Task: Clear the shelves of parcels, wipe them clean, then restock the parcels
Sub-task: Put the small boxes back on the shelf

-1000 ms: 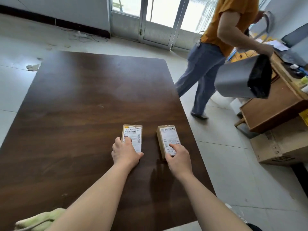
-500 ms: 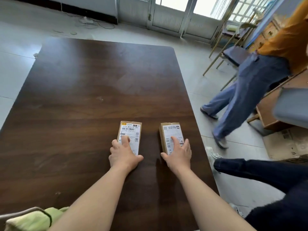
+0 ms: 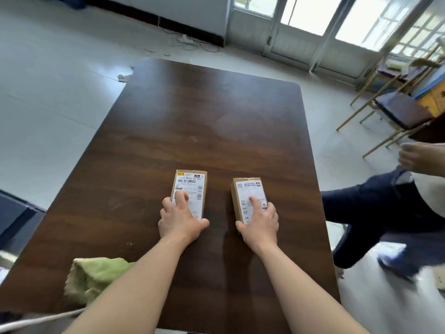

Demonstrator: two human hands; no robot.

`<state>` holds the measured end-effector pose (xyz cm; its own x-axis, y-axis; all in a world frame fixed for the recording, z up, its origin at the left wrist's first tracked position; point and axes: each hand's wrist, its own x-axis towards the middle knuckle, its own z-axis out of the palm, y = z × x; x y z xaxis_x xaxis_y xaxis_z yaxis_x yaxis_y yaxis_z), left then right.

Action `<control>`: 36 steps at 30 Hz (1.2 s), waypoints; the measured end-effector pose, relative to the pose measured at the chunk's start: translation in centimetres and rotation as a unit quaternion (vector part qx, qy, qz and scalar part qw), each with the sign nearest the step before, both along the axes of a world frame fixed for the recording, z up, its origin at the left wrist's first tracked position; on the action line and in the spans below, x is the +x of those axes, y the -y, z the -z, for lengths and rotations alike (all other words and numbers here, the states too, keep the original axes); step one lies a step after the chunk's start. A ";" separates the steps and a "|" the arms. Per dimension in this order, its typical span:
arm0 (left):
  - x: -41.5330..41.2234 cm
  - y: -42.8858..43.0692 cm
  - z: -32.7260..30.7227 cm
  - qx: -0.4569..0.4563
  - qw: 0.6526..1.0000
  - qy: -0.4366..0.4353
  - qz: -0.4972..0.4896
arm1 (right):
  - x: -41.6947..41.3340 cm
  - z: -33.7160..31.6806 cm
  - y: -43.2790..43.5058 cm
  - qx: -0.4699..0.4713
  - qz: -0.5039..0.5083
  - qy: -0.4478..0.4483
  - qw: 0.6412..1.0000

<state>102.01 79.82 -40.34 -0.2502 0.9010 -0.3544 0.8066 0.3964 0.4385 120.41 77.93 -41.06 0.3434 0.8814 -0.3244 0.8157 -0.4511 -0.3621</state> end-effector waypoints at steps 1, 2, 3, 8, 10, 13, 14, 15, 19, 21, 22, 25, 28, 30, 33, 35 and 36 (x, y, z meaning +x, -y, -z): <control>-1.0 0.4 -0.3 0.001 1.000 0.000 -0.014 | -0.9 -0.3 -0.1 0.006 -0.011 -0.009 1.000; -1.7 0.7 -0.5 0.001 1.000 0.001 -0.027 | -1.6 -0.6 -0.1 0.010 -0.020 -0.016 1.000; -2.8 1.2 -0.8 0.003 0.999 0.001 -0.045 | -2.6 -1.0 -0.1 0.013 -0.036 -0.019 0.999; -7.6 3.8 -2.4 0.027 0.992 0.005 -0.126 | -7.1 -2.8 -0.2 0.028 -0.103 -0.025 0.994; -9.4 4.9 -2.9 0.035 0.988 0.002 -0.148 | -9.0 -3.4 -0.2 0.031 -0.123 -0.026 0.992; -12.6 7.2 -3.8 0.044 0.981 -0.006 -0.189 | -12.4 -4.6 0.5 0.041 -0.161 -0.031 0.986; -13.7 7.9 -4.1 0.046 0.978 -0.007 -0.202 | -13.6 -4.9 0.8 0.043 -0.173 -0.031 0.984; -14.8 8.6 -4.2 0.048 0.976 -0.007 -0.213 | -14.7 -5.2 1.1 0.046 -0.182 -0.033 0.982; -19.7 12.5 -5.0 0.061 0.962 -0.009 -0.267 | -20.2 -6.5 3.0 0.056 -0.230 -0.044 0.971; -22.1 14.8 -5.2 0.065 0.954 -0.016 -0.291 | -22.9 -6.9 4.4 0.056 -0.252 -0.047 0.965; -23.2 16.0 -5.3 0.066 0.950 -0.018 -0.303 | -24.2 -7.1 5.1 0.055 -0.263 -0.048 0.962; -26.9 20.0 -5.5 0.064 0.935 -0.017 -0.348 | -28.4 -7.7 7.9 0.055 -0.301 -0.062 0.950; -30.6 24.5 -5.5 0.058 0.917 -0.016 -0.394 | -32.8 -8.1 11.1 0.046 -0.339 -0.074 0.937; -33.1 28.2 -5.6 0.055 0.904 -0.014 -0.424 | -36.1 -8.4 13.8 0.044 -0.365 -0.076 0.927; -36.0 32.7 -5.7 0.051 0.890 -0.017 -0.453 | -39.7 -8.6 17.0 0.048 -0.395 -0.080 0.914; -38.2 36.7 -5.6 0.043 0.876 -0.022 -0.480 | -42.7 -8.4 19.8 0.047 -0.422 -0.086 0.901; -39.0 38.1 -5.6 0.041 0.871 -0.024 -0.489 | -43.9 -8.3 20.8 0.044 -0.431 -0.088 0.897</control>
<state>63.01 41.67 -34.78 -0.9251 0.2702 -0.2666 0.1189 0.8733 0.4724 76.52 57.18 -32.74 -0.5266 0.8202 -0.2236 0.7752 0.3554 -0.5223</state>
